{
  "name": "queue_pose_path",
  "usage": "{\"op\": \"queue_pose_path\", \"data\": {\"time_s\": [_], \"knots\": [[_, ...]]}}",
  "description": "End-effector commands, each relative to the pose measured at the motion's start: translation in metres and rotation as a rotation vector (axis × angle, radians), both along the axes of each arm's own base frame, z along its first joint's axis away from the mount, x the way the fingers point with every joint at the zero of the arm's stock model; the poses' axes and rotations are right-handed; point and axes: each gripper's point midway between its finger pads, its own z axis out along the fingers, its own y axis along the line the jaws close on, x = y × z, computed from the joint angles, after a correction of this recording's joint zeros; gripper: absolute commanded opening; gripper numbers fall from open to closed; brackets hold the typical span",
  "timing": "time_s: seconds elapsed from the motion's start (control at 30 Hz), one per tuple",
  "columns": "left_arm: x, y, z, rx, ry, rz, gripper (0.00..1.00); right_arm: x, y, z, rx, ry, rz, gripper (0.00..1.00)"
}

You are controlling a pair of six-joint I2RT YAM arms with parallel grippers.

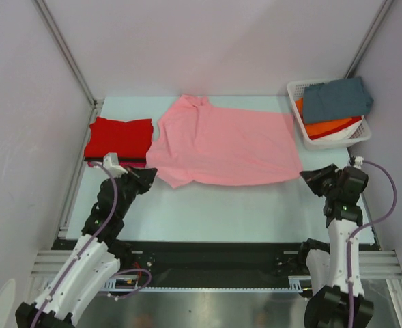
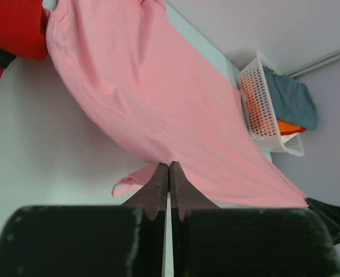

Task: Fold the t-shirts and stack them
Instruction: Flatten the tshirt out

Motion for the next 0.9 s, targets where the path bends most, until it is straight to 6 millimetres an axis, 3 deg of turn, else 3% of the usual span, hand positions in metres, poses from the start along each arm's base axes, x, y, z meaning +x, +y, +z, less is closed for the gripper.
{"op": "queue_pose_path", "data": {"time_s": [0.0,0.07,0.17,0.3,0.57,0.87], "knots": [[-0.021,0.001,-0.012,-0.041,0.029,-0.006,0.00,-0.036,-0.006,-0.032,-0.066,0.116,-0.051,0.00],[-0.029,0.002,-0.020,-0.040,0.051,-0.012,0.00,-0.052,-0.010,-0.043,-0.084,0.174,-0.097,0.00],[-0.043,0.008,-0.032,-0.040,0.095,-0.005,0.00,-0.067,-0.009,-0.044,-0.091,0.170,-0.126,0.00],[-0.051,0.009,-0.040,-0.054,0.107,-0.003,0.00,-0.078,-0.013,-0.051,-0.071,0.193,-0.194,0.00],[-0.047,0.010,-0.068,-0.028,0.199,0.018,0.00,-0.071,-0.008,-0.058,-0.036,0.233,-0.165,0.00],[-0.023,0.010,-0.041,0.017,0.164,0.047,0.00,-0.051,-0.008,-0.072,-0.051,0.262,-0.151,0.00]]}}
